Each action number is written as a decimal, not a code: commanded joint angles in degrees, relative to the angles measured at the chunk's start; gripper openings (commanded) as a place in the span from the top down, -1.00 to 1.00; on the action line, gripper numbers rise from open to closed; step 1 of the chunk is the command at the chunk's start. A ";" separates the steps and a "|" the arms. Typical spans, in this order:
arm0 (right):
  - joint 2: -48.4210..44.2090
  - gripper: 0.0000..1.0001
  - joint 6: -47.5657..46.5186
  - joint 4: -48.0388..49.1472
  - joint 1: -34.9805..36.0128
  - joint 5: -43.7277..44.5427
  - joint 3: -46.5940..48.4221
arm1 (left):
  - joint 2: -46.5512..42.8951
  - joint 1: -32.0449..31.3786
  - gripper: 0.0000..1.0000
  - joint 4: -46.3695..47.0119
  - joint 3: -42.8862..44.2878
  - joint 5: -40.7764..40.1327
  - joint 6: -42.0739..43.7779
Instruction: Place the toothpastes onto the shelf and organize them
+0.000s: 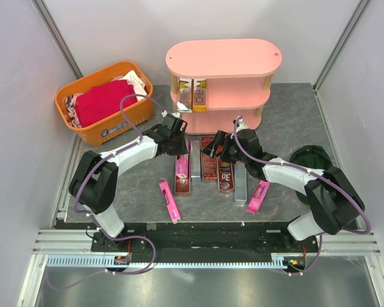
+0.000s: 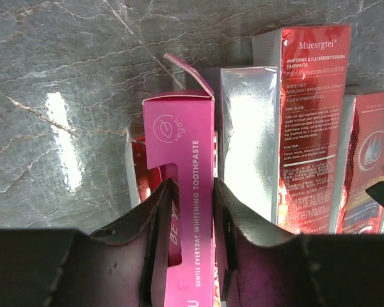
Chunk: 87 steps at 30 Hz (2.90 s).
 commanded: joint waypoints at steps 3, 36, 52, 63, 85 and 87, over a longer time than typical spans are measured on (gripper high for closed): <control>-1.93 -0.96 -1.88 -0.15 0.35 0.09 0.58 | -6.54 -0.03 0.37 -1.02 -0.81 -3.04 2.58; -8.79 -0.91 -1.36 21.26 10.46 -15.56 -3.89 | -25.09 18.78 0.60 66.30 -27.00 50.05 -32.39; -3.96 0.00 9.63 37.21 10.55 -15.99 -4.69 | -23.42 18.78 0.63 72.81 -28.32 51.81 -37.76; -6.85 0.70 7.88 29.57 10.46 -14.33 -3.63 | -23.16 18.87 -0.12 69.31 -27.88 50.75 -35.48; -9.23 0.80 7.26 17.61 -2.09 -17.66 3.75 | -34.06 19.22 -0.86 22.01 -20.58 26.49 -9.54; -8.62 0.80 7.17 17.08 -3.33 -18.10 5.50 | -33.53 19.22 -0.86 22.10 -20.58 27.19 -10.07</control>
